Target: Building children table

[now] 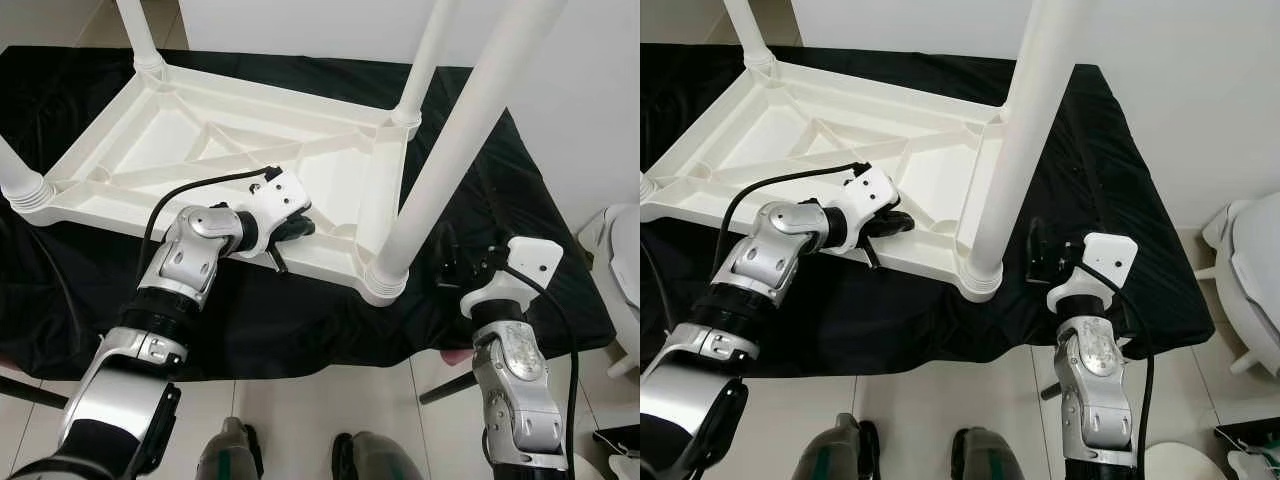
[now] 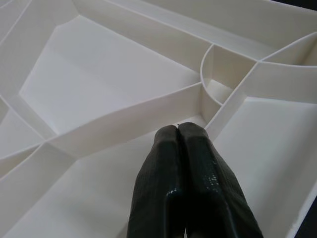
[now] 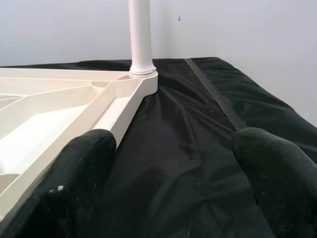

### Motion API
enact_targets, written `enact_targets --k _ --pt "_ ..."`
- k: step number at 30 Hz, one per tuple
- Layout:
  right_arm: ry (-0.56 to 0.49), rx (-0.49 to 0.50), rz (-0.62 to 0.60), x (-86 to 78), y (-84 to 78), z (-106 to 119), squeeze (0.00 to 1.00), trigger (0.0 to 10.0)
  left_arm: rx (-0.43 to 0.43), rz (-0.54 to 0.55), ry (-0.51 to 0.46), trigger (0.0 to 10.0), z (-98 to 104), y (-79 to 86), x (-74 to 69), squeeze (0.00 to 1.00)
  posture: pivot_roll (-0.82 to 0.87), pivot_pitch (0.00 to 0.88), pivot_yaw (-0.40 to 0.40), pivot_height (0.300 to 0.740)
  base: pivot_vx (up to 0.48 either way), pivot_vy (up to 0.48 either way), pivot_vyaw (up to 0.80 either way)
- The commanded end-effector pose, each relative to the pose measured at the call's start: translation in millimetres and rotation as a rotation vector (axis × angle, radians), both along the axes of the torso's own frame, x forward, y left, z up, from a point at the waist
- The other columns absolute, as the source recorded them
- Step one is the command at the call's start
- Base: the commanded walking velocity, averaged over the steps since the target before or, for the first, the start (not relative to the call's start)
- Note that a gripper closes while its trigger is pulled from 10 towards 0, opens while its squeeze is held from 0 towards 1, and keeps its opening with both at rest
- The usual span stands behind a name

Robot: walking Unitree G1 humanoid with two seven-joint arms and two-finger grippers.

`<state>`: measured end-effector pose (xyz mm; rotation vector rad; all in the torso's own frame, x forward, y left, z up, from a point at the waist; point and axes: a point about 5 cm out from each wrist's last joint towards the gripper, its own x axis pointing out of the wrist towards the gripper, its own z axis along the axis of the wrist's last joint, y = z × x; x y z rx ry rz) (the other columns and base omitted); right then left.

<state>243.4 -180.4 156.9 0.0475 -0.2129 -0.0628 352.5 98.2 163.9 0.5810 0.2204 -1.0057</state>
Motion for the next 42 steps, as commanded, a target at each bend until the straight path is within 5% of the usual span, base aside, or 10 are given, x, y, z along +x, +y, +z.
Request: enact_targets --k 1,8,9,13,18,19,27,30,32,42 --pt "0.0 -0.003 0.007 0.3 -1.2 -0.8 0.0 10.0 0.017 0.506 -0.273 10.0 -1.8 29.2 19.7 0.0 -0.12 0.102 -0.028 0.74 0.0 0.0 0.0" --pt "-0.001 -0.012 0.078 1.0 3.4 -0.1 0.0 10.0 -0.046 0.285 -0.263 10.0 13.7 26.8 4.2 0.01 -0.12 0.101 -0.02 0.74 0.0 0.0 0.0" --pt "-0.002 -0.016 0.091 0.9 3.3 0.0 0.0 10.0 -0.097 0.194 -0.232 10.0 16.5 19.8 -7.3 1.0 -0.12 0.101 -0.019 0.74 0.0 0.0 0.0" --pt "-0.002 -0.017 0.11 2.3 -2.9 0.6 0.0 10.0 -0.195 0.018 -0.179 10.0 24.9 4.5 -35.0 1.0 -0.11 0.1 -0.023 0.74 0.0 0.0 0.0" --pt "-0.001 -0.019 0.103 3.4 -10.6 1.2 0.0 10.0 -0.243 -0.026 -0.159 10.0 29.5 -1.5 -45.8 1.0 -0.11 0.096 -0.028 0.74 0.0 0.0 0.0" --pt "0.0 -0.017 0.106 3.3 -13.6 1.4 0.0 10.0 -0.28 -0.046 -0.15 10.0 33.1 -4.4 -51.9 0.0 -0.11 0.093 -0.027 0.74 0.0 0.0 0.0" --pt "0.081 -0.028 0.313 -13.4 -28.0 -6.5 0.0 10.0 -0.374 -0.118 -0.096 10.0 34.5 -5.0 -82.9 0.0 -0.11 0.084 -0.02 0.74 0.0 0.0 0.0" --pt "0.107 -0.055 0.362 -17.8 -31.8 -8.8 0.0 10.0 -0.396 -0.099 -0.081 10.0 34.2 -3.6 -85.5 0.0 -0.11 0.084 -0.02 0.74 0.0 0.0 0.0" --pt "0.177 -0.101 0.53 -26.0 -34.9 -13.0 0.0 10.0 -0.432 -0.038 -0.043 10.0 32.4 0.6 -89.8 0.0 -0.12 0.087 -0.016 0.74 0.0 0.0 0.0" --pt "0.17 -0.141 0.673 -16.7 -29.9 -2.7 0.0 10.0 -0.453 0.035 0.013 10.0 27.0 4.9 -94.8 0.0 -0.09 0.082 -0.023 0.74 0.0 0.0 0.0"
